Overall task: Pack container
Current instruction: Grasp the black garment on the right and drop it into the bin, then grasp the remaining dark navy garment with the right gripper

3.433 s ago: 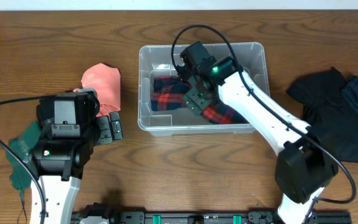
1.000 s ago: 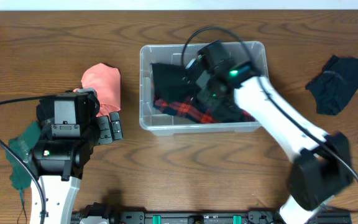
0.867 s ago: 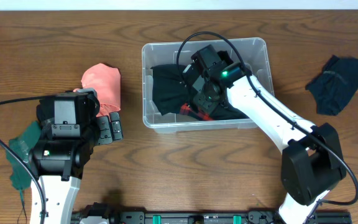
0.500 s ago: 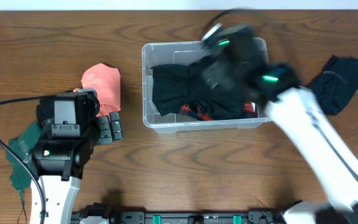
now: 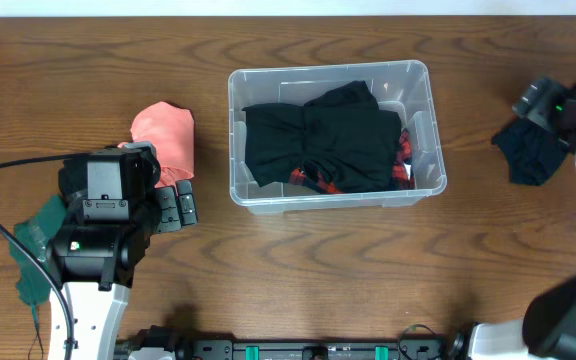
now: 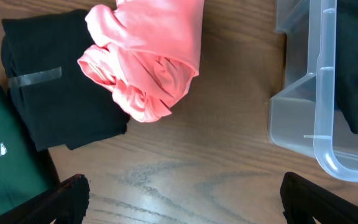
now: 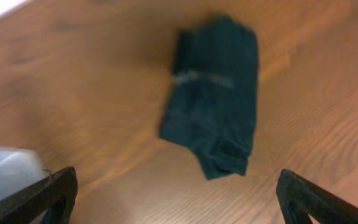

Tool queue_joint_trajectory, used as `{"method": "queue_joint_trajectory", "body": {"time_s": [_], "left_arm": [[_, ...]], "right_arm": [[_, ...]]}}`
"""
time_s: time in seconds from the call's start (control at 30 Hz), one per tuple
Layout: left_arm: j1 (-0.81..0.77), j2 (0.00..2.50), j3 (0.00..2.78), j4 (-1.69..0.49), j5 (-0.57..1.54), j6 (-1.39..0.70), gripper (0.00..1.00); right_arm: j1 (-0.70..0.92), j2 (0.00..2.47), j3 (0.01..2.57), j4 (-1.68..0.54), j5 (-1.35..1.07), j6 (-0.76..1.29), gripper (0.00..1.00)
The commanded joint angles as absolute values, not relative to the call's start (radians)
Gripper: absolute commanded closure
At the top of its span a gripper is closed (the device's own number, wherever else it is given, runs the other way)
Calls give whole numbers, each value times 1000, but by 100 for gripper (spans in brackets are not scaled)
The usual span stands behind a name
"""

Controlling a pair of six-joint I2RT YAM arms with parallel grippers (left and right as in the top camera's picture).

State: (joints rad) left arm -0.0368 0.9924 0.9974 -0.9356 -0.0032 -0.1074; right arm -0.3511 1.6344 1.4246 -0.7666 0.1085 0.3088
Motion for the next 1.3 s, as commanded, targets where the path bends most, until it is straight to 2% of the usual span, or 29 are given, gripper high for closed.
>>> {"method": "queue_joint_trajectory", "body": {"time_s": [0.0, 0.17, 0.37, 0.5, 0.53, 0.6, 0.67, 0.73, 0.9, 1.03, 1.27], "left_arm": [[-41, 993, 1019, -938, -4, -110, 2], [-41, 993, 1019, -938, -4, -110, 2], [-41, 993, 1019, -938, -4, -110, 2], [-41, 993, 1019, -938, -4, -110, 2], [-41, 993, 1019, -938, -4, -110, 2], [-41, 993, 1019, -938, -4, -110, 2], [-41, 993, 1019, -938, -4, -110, 2], [-41, 993, 1019, -938, -4, -110, 2], [-41, 993, 1019, -938, -4, -110, 2], [-41, 993, 1019, -938, -4, -110, 2], [-41, 993, 1019, -938, -4, -110, 2]], "right_arm": [[-447, 1695, 1378, -695, -30, 331, 1], [-554, 1828, 1344, -526, -205, 284, 1], [-603, 1988, 1344, -445, -241, 284, 1], [-603, 2064, 1344, -396, -280, 282, 9], [-603, 2078, 1344, -382, -295, 282, 14], [-603, 2099, 1344, -354, -329, 284, 32], [-603, 2111, 1344, -334, -356, 283, 76], [-603, 2109, 1345, -332, -361, 283, 99], [-596, 2030, 1345, -345, -493, 216, 99], [-547, 1849, 1346, -361, -505, 124, 99], [-321, 1474, 1346, -416, -493, -184, 99]]}}
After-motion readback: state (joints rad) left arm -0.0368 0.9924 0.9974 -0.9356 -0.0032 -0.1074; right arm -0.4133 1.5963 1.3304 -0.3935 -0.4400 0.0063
